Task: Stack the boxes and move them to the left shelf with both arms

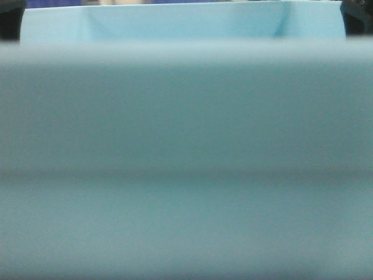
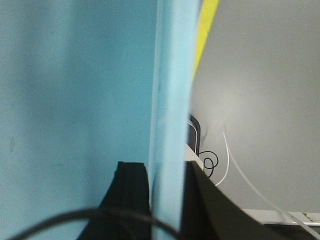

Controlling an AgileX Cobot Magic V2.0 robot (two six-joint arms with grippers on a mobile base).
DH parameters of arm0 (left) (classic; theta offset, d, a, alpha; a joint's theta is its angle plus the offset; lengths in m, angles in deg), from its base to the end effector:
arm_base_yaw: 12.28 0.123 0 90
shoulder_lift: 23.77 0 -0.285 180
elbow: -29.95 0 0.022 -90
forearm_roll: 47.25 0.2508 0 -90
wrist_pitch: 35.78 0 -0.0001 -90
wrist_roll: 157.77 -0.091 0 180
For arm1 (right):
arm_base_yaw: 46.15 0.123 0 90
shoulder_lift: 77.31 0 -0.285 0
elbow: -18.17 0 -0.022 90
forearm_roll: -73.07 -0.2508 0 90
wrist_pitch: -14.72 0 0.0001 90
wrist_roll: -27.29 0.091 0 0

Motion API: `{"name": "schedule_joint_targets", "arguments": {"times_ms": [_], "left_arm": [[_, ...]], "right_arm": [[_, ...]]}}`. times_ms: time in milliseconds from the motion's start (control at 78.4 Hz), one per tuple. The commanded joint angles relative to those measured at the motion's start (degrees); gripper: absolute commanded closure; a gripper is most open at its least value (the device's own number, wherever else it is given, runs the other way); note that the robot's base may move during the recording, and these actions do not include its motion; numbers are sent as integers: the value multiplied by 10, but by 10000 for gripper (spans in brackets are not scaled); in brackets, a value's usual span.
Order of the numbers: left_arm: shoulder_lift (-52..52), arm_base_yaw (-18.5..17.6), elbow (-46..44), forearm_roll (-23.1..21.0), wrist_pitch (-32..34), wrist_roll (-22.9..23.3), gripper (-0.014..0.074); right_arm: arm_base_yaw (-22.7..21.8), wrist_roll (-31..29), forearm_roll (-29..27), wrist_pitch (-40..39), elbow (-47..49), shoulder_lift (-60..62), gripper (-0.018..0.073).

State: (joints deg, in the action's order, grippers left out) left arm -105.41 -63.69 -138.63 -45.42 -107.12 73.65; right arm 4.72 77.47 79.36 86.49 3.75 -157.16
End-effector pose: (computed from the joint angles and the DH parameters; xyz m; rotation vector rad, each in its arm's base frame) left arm 0.1485 -0.1816 0.3259 0.0087 2.9337 -0.2852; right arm 0.1483 0.1673 0.3190 -0.0488 2.8981 0.1739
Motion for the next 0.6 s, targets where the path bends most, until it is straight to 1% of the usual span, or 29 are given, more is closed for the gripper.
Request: {"name": "schedule_joint_targets", "arguments": {"times_ms": [0, 510, 587], "left_arm": [[19, -4, -18, -3, -35, 8, 596], [19, -4, -18, -6, -35, 8, 596], [19, -4, -18, -15, -35, 8, 596]], "right_arm": [[1, -3, 9, -23, 19, 18, 503], [1, -3, 9, -7, 19, 19, 503], [1, -3, 9, -1, 19, 19, 503]]}}
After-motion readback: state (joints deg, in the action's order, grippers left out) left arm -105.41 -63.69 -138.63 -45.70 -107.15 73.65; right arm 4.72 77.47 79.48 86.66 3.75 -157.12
